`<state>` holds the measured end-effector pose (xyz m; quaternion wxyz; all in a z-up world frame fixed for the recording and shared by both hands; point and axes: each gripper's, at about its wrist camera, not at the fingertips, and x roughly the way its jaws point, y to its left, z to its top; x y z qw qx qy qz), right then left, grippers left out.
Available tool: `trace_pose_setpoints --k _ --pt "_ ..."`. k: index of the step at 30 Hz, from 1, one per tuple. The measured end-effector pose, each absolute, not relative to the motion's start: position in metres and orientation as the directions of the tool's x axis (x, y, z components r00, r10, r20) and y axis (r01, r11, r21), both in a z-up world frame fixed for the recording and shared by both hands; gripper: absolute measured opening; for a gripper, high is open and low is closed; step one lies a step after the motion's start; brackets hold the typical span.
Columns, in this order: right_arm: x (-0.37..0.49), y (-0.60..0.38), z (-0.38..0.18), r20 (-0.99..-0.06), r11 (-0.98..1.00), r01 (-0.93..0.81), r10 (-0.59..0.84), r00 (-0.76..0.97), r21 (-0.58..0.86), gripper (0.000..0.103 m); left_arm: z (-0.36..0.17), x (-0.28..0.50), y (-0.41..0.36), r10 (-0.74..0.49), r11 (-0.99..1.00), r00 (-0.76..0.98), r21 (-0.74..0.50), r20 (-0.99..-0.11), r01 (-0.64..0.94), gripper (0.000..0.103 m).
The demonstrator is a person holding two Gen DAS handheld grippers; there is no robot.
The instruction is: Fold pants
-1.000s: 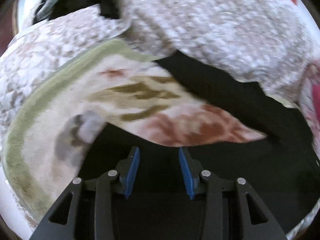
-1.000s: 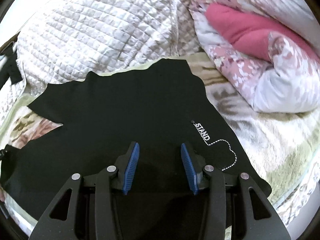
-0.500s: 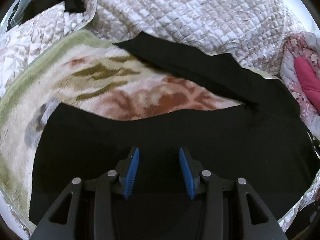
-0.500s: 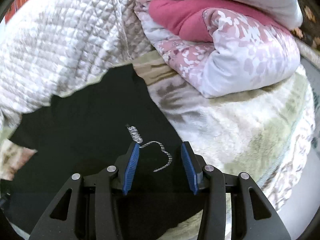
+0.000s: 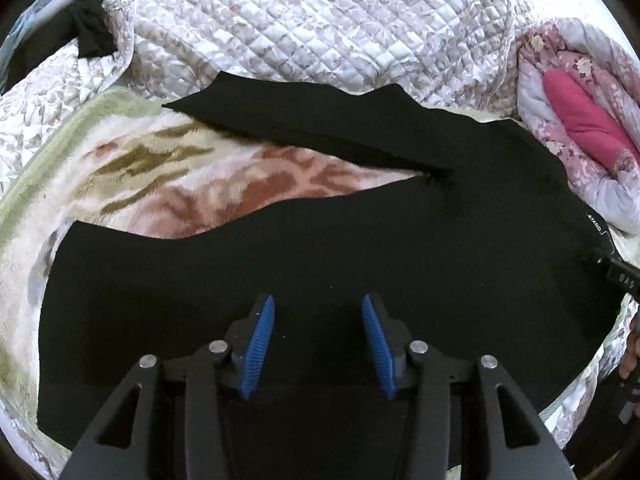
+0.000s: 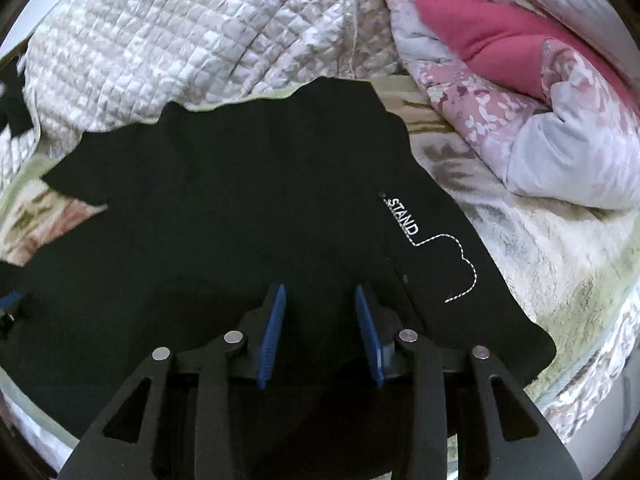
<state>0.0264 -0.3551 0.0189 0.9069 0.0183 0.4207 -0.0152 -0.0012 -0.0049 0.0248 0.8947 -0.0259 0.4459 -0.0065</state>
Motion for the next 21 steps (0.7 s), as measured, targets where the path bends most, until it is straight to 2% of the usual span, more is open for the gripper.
trace_pose_setpoints --k 14,21 --pt "0.025 -0.317 0.022 -0.746 0.989 -0.118 0.143 0.650 0.087 0.038 0.031 -0.002 -0.010 -0.034 0.999 0.619 -0.038 -0.784 0.006 0.049" --pt "0.027 -0.296 0.027 -0.756 0.975 -0.207 0.198 0.624 0.085 0.052 0.035 0.002 -0.013 -0.047 0.999 0.623 -0.034 -0.781 0.033 0.051"
